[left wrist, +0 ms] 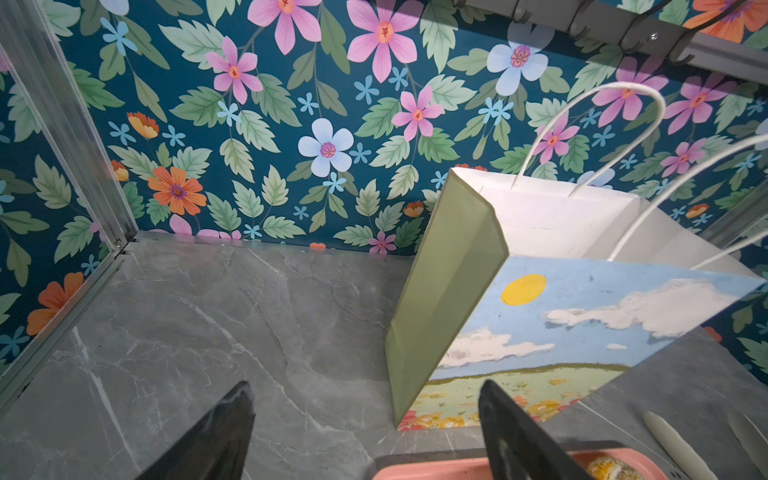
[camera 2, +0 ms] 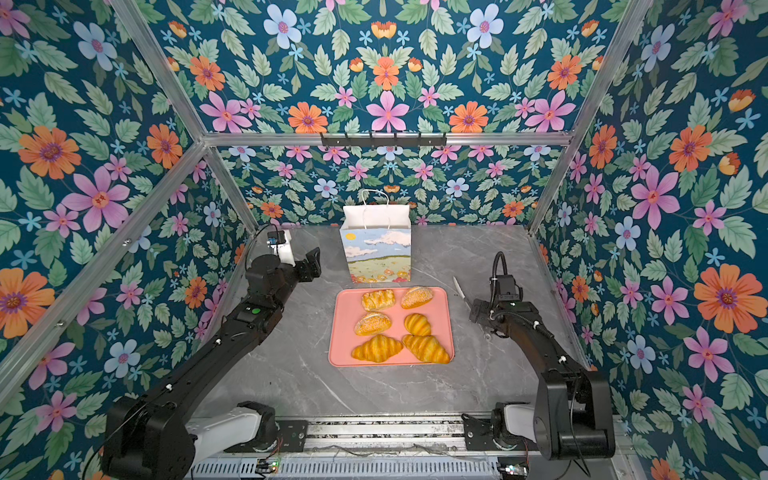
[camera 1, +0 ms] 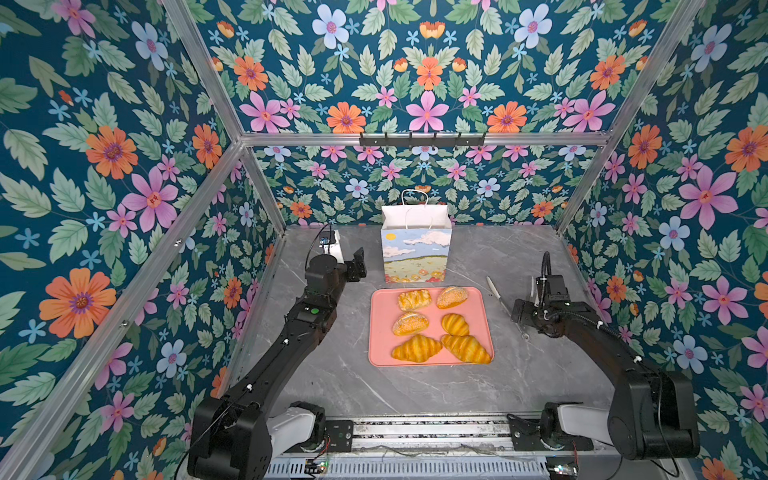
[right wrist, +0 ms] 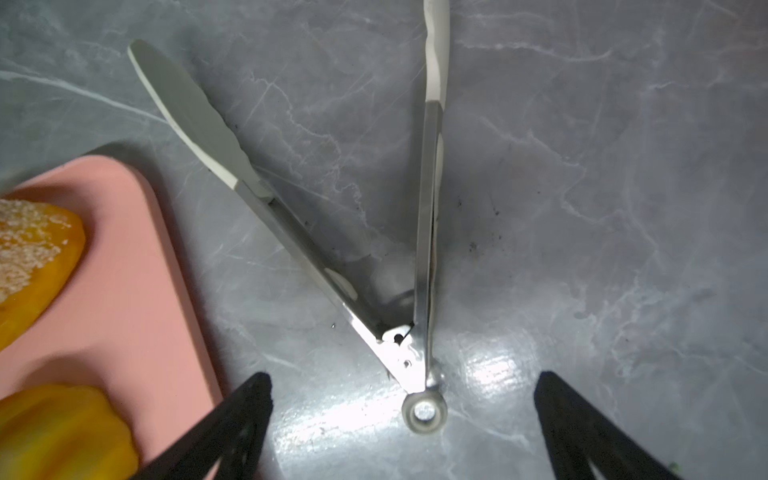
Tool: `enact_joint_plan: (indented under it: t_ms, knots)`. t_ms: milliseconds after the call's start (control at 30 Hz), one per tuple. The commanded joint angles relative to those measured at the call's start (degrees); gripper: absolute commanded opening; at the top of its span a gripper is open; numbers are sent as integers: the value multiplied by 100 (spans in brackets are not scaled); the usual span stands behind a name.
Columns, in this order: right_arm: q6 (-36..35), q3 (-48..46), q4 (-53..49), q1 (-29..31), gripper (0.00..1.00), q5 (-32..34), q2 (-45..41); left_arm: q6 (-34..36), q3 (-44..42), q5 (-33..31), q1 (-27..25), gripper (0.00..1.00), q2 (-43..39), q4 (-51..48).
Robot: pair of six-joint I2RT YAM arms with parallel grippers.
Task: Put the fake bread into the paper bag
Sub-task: 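Close the right gripper on the metal tongs' handle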
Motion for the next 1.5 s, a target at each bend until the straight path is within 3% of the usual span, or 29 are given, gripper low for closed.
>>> enact_joint_plan:
  t_ms: [0, 400, 967, 1133, 1467]
  knots:
    - [-209, 94, 176, -49, 99, -305, 194, -40, -53, 167, 2, 85, -35, 259]
    - [-661, 495, 266, -45, 99, -301, 1071, -130, 98, 149, -2, 85, 120, 19]
    - [-533, 927, 207, -11, 97, -216, 2045, -200, 219, 151, 0, 85, -33, -241]
    - [-502, 992, 313, -10, 95, -175, 2306, -293, 191, 168, -1, 85, -47, -275]
    - [-533, 1156, 309, -15, 79, -249, 2536, -345, 262, 151, -1, 85, -19, -382]
